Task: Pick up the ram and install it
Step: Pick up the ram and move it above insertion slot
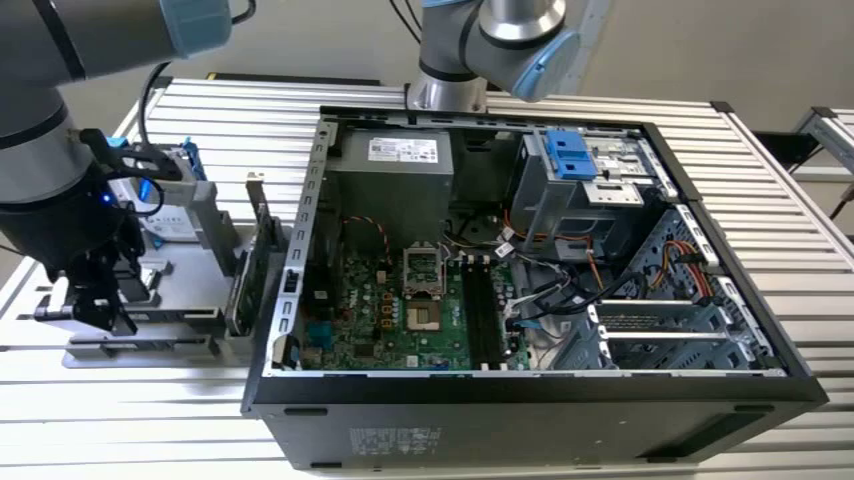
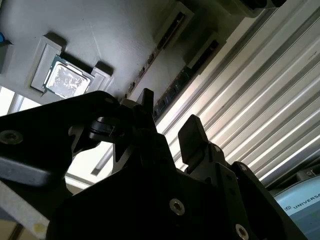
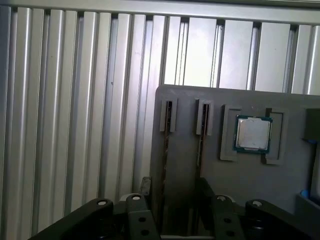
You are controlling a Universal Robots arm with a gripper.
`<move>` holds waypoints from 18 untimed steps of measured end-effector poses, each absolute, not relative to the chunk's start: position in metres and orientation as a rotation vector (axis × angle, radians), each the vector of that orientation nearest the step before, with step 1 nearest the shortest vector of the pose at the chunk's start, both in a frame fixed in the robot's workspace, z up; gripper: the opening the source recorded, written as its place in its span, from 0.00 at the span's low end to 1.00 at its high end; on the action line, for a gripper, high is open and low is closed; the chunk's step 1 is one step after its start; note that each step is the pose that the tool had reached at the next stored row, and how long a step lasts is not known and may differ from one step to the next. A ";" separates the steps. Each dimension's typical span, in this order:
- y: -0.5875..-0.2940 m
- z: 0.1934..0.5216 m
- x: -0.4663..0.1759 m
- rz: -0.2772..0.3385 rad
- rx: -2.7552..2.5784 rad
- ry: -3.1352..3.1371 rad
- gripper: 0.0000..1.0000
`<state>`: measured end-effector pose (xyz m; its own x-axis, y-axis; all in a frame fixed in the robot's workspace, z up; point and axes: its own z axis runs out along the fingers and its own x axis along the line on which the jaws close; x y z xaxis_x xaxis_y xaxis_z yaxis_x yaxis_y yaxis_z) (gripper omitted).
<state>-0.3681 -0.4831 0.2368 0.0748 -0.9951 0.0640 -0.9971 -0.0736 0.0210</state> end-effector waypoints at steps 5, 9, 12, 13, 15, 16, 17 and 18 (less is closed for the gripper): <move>-0.484 0.231 -0.368 0.050 2.259 -2.097 1.00; -0.485 0.227 -0.368 0.051 2.258 -2.096 1.00; -0.487 0.225 -0.368 0.053 2.258 -2.096 1.00; -0.488 0.224 -0.368 0.053 2.258 -2.096 1.00; -0.489 0.223 -0.368 0.053 2.257 -2.095 1.00; -0.490 0.222 -0.368 0.054 2.257 -2.095 1.00; -0.491 0.222 -0.368 0.054 2.257 -2.095 1.00; -0.491 0.221 -0.368 0.055 2.257 -2.095 1.00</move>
